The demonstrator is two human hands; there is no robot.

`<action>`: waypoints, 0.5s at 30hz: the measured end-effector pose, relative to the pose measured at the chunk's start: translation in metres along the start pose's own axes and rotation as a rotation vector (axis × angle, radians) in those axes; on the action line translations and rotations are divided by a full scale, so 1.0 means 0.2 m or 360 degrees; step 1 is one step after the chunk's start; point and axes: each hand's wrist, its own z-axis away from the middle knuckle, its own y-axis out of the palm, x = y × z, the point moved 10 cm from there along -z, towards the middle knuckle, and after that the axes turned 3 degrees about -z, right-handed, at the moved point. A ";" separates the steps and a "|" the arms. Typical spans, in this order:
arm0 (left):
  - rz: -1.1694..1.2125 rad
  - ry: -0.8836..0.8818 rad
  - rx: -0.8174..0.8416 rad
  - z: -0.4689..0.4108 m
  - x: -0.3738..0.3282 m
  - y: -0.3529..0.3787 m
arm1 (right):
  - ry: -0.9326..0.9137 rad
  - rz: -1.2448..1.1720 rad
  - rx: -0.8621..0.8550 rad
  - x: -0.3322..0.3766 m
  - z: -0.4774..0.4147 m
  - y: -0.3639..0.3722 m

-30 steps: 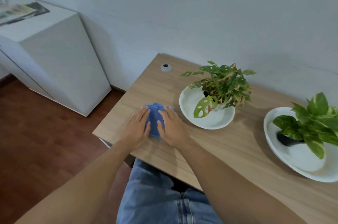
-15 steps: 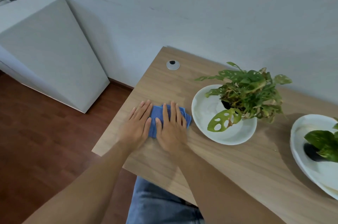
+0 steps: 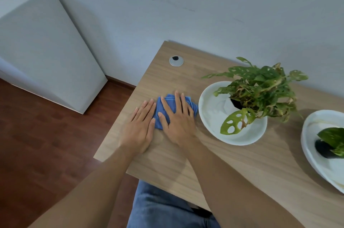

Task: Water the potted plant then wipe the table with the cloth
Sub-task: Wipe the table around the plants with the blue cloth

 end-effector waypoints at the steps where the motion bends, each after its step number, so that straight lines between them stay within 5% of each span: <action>1: -0.0004 0.0002 -0.0001 0.00 0.00 0.00 | -0.0001 0.0006 -0.0009 0.00 0.04 -0.01; 15: 0.0008 0.0096 0.0008 0.05 -0.23 0.07 | 0.0094 0.0097 -0.0016 -0.25 0.73 -0.14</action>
